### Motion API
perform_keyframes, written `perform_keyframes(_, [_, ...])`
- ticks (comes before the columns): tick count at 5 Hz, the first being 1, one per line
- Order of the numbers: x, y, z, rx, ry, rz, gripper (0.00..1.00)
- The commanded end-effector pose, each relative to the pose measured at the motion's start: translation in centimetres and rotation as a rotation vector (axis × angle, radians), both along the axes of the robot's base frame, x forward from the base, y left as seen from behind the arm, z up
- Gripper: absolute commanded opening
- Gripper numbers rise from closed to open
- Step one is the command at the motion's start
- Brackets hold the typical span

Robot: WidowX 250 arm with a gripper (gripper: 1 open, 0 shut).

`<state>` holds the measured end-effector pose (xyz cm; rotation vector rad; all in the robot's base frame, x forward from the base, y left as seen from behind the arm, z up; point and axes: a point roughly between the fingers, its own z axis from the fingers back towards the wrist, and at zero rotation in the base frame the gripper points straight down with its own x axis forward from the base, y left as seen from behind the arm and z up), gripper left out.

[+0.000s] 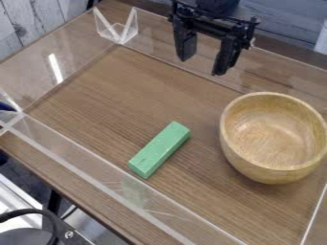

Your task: Put the green block in the brown bowl

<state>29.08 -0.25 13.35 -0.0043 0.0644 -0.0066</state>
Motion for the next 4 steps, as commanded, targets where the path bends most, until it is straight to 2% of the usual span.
perform_keyframes(1, [-0.2,0.5,-1.0,0.008,0.019,-0.036,1.00])
perform_keyframes(2, [-1.5,1.0,-1.8,0.026,0.008,-0.062,1.00])
perform_keyframes(4, [-5.4,1.9,-6.1,-0.006,0.039,-0.183,1.00])
